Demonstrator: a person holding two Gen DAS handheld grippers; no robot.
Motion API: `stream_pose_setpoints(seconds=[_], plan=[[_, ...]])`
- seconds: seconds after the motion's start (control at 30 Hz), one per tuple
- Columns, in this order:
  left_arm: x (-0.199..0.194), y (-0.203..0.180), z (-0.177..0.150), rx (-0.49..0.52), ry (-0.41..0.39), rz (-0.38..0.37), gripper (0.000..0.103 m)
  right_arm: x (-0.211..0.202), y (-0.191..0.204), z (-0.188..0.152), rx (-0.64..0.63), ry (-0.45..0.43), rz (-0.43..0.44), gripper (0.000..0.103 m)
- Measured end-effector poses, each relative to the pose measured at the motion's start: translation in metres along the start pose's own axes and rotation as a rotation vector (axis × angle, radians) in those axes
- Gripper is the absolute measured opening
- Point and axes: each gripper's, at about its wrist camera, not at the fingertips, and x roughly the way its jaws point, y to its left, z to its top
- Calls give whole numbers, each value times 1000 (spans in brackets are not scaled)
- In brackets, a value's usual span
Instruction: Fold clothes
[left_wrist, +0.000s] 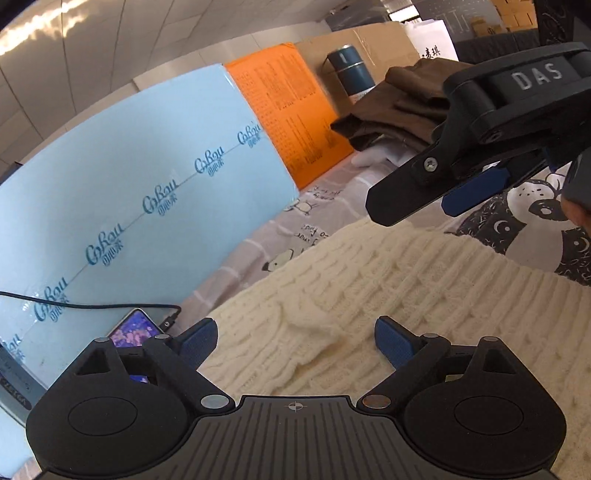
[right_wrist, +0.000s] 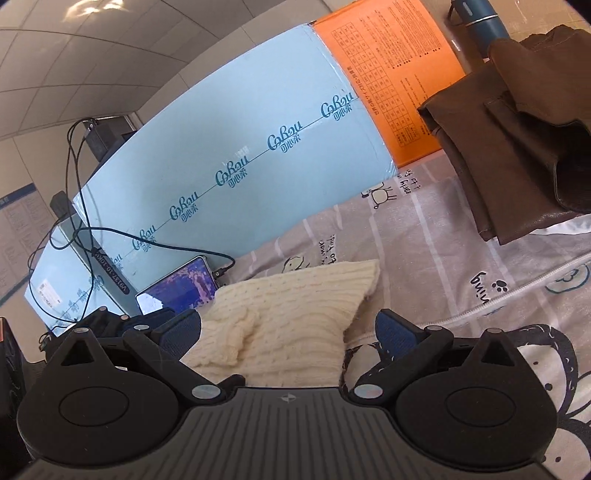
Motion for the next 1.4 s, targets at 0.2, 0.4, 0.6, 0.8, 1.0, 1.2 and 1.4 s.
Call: stream_pose_setpoints(seconds=[0.2,0.4,0.6,0.8,1.0,1.2,1.4], plan=[[-3,63,-15,-362,-7,-97,10,8,-2,-4,17,63,2,102],[-37,108,-31,-421,-72,148,10,10,-3,-5,16,66,-6,102],[-35,147,-74,-465,95,353,18,12,-3,-5,15,81,-2,102],[-45,161,-90,-487,151,465,72,16,-3,-6,-5,113,-20,102],[-125,157,-81,-519,-34,481,93,5,6,-5,-65,90,-5,102],[-195,138,-128,-756,-62,360,93,-39,40,-18,-280,113,273,102],[-216,100,-178,-1049,-32,259,93,-72,71,-62,-569,291,460,102]])
